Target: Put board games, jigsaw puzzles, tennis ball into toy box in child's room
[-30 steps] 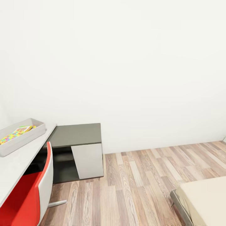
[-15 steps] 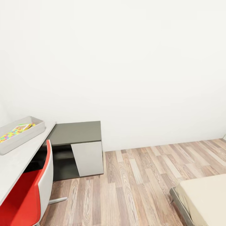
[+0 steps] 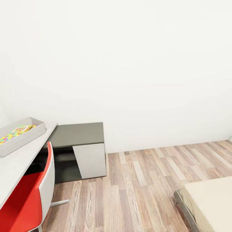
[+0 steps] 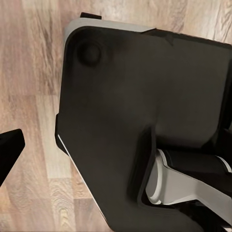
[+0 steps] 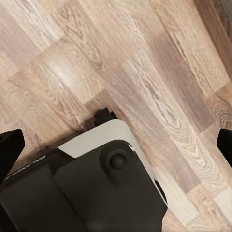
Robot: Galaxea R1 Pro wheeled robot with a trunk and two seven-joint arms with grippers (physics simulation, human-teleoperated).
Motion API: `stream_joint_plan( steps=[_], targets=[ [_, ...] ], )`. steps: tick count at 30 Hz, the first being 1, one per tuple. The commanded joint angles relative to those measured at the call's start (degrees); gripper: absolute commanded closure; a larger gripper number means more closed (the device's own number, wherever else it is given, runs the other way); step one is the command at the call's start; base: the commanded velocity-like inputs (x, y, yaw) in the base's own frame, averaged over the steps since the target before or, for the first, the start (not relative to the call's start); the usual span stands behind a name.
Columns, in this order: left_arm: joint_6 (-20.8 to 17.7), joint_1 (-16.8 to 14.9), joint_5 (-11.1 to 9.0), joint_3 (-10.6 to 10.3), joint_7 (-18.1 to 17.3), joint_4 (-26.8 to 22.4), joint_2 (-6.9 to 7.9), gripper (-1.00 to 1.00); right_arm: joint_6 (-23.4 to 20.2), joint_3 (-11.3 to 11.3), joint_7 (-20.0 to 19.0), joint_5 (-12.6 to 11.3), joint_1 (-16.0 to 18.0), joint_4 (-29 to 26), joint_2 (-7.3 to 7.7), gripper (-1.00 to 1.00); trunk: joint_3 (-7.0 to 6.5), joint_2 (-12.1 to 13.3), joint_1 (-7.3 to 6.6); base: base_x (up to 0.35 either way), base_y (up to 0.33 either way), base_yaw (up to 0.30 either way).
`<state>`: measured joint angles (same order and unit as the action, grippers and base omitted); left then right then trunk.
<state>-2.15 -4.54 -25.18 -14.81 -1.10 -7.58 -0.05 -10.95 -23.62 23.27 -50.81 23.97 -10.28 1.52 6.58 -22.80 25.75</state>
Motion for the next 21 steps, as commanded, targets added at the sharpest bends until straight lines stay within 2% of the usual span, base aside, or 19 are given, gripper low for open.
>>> stream_joint_plan(
  steps=[1,15,21],
  targets=[
    [-0.22,-0.03,-0.57,-0.39,-0.05,-0.07,0.03,-1.00,-0.38,-0.47,0.37,-0.26,0.02,-0.18,0.02,-1.00,0.15,-0.12,0.03,0.000,0.000,0.000],
    [-0.22,-0.03,-0.57,-0.39,-0.05,-0.07,0.03,-1.00,-0.35,-0.46,0.46,-0.58,-0.71,1.46,-0.08,-1.00,0.22,-0.12,0.03,0.000,0.000,0.000],
    [-0.21,-0.03,-0.57,-0.39,-0.05,-0.07,0.02,-1.00,0.26,-0.42,0.46,-0.45,-2.47,4.84,-1.04,-1.00,0.23,-0.12,0.03,0.000,0.000,0.000]
  ],
)
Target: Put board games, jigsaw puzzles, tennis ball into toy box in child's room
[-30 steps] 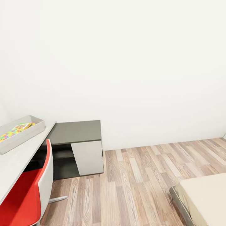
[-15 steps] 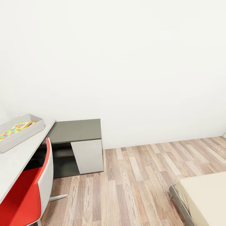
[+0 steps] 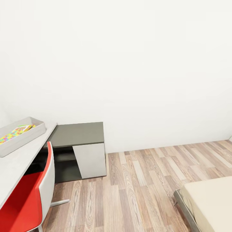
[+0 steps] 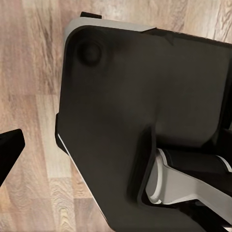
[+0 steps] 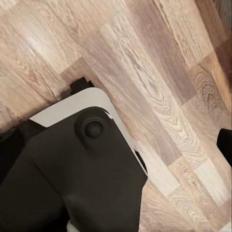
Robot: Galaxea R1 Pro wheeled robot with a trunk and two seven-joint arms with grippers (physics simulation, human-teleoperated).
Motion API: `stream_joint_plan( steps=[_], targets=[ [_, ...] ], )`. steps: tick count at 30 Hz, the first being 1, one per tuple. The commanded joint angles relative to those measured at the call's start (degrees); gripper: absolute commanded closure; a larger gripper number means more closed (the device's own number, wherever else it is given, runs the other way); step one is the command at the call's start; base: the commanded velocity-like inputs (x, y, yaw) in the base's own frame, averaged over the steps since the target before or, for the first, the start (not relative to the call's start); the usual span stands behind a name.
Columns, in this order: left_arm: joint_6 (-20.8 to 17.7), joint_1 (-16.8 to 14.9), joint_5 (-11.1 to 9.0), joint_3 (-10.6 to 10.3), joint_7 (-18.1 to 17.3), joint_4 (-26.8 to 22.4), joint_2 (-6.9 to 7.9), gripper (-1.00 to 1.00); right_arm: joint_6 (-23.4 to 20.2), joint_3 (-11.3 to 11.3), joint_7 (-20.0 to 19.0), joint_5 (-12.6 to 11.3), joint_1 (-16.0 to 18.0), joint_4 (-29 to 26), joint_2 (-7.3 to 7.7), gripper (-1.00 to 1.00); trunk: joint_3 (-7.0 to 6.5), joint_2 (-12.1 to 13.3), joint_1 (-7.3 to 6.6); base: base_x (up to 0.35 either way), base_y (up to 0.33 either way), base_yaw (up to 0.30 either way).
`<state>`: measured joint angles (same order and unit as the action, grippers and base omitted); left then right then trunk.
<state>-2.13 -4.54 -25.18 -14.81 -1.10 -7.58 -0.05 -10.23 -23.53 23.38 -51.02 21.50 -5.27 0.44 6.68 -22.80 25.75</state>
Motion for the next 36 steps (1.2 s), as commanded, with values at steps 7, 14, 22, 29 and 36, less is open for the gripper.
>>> stream_joint_plan(
  steps=[7,14,22,29,36],
  targets=[
    [-0.22,-0.03,-0.57,-0.40,-0.05,-0.07,0.03,-1.00,4.47,-0.39,0.35,-0.29,-5.88,1.21,0.21,-1.00,0.12,-0.12,0.03,0.000,0.000,0.000],
    [-0.24,-0.03,-0.57,-0.40,-0.05,-0.07,0.05,-1.00,6.95,-0.38,0.35,-0.37,-11.01,1.38,0.10,-1.00,0.12,-0.12,0.03,0.000,0.000,0.000],
    [-0.23,-0.03,-0.57,-0.40,-0.05,-0.07,0.04,-1.00,7.29,-0.38,0.35,-0.28,-12.00,1.33,-0.14,-1.00,0.12,-0.12,0.03,0.000,0.000,0.000],
    [-0.23,-0.03,-0.57,-0.40,-0.05,-0.07,0.02,-1.00,7.32,-0.38,0.35,-0.30,-12.08,1.32,0.04,-1.00,0.12,-0.12,0.03,0.000,0.000,0.000],
    [-0.24,-0.03,-0.57,-0.40,-0.05,-0.07,0.05,-1.00,7.33,-0.38,0.35,-0.29,-12.09,1.32,0.00,-1.00,0.12,-0.12,0.03,0.000,0.000,0.000]
  ],
)
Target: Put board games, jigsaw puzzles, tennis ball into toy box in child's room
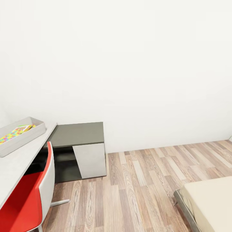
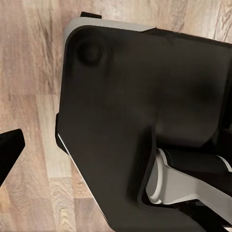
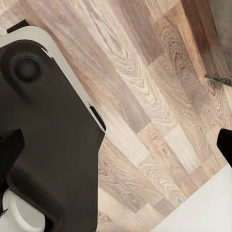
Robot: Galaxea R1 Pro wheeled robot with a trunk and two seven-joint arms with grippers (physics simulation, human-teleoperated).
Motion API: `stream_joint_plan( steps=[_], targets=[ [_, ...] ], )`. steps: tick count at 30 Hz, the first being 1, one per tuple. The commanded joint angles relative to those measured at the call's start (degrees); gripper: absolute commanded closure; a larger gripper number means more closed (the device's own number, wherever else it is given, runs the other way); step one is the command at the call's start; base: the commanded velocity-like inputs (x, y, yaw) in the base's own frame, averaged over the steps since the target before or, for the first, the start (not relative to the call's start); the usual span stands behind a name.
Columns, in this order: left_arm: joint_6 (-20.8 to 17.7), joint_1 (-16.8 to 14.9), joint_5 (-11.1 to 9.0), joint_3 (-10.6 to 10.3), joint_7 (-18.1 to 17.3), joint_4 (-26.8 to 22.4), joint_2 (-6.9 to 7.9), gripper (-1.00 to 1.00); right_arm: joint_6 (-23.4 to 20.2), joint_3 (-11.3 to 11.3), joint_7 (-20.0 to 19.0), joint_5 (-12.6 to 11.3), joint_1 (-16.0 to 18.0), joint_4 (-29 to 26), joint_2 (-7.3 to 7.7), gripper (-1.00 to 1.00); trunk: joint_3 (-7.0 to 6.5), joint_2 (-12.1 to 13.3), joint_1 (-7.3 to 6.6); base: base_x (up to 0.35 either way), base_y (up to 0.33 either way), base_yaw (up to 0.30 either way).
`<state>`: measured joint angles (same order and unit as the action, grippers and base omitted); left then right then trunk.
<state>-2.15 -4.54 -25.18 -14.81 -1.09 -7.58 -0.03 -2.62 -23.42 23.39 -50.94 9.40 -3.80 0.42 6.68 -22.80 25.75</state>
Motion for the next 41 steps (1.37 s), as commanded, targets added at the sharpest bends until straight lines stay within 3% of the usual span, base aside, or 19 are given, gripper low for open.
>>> stream_joint_plan(
  steps=[1,41],
  targets=[
    [-0.22,-0.03,-0.57,-0.39,-0.05,-0.07,0.03,-1.00,-0.28,-0.48,0.34,-0.37,0.01,-0.15,0.03,-1.00,0.12,-0.11,0.03,0.000,0.000,0.000],
    [-0.22,-0.03,-0.57,-0.39,-0.05,-0.07,0.02,-1.00,-0.28,-0.48,0.34,-0.38,0.01,-0.15,0.02,-1.00,0.12,-0.11,0.03,0.000,0.000,0.000]
  ],
)
